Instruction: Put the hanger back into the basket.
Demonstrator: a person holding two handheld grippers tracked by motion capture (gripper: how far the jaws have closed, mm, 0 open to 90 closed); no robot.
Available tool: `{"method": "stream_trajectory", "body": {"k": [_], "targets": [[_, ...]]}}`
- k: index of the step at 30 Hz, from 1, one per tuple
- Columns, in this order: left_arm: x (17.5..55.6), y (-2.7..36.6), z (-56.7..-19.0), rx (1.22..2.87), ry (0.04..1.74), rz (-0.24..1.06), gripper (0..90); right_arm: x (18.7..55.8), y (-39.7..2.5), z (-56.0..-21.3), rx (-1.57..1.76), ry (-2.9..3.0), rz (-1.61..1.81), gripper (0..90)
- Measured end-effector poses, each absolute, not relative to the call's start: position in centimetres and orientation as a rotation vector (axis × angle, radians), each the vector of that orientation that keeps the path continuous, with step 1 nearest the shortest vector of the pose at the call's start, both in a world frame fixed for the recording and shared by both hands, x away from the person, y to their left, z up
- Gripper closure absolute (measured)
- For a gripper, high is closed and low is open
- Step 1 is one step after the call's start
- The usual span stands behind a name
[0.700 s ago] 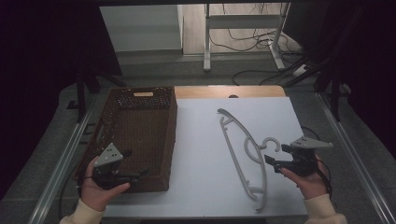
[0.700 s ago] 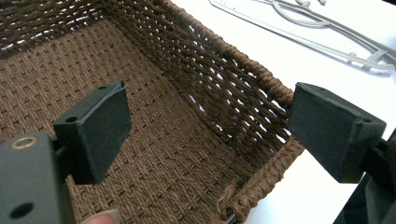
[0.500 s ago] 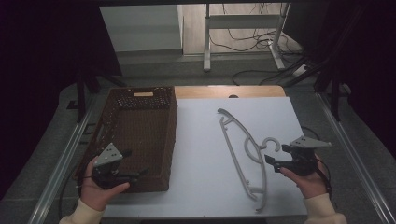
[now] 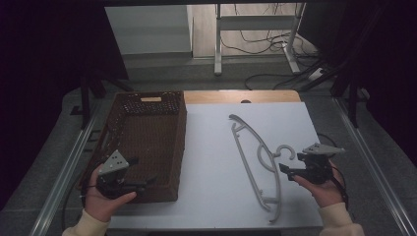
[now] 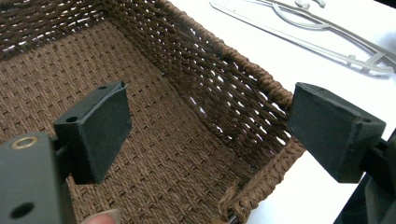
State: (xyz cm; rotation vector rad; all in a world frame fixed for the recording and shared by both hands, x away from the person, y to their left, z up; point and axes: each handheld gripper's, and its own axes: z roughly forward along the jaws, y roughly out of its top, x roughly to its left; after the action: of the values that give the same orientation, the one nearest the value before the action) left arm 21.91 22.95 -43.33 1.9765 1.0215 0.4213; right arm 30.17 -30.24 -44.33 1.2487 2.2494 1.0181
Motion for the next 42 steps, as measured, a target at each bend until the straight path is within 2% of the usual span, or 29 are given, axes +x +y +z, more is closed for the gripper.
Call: {"method": "stream_trajectory", "body": {"k": [29, 42], "targets": [[21.9, 22.8, -43.5, 1.985, 1.034, 0.429, 14.2, 32.0, -28.1, -47.1, 1.415, 2.362, 0.731, 24.5], [21.7, 22.9, -43.4, 1.983, 1.035, 0.44, 14.3, 35.3, -27.0, -47.9, 1.521, 2.304, 0.687, 30.8]]}}
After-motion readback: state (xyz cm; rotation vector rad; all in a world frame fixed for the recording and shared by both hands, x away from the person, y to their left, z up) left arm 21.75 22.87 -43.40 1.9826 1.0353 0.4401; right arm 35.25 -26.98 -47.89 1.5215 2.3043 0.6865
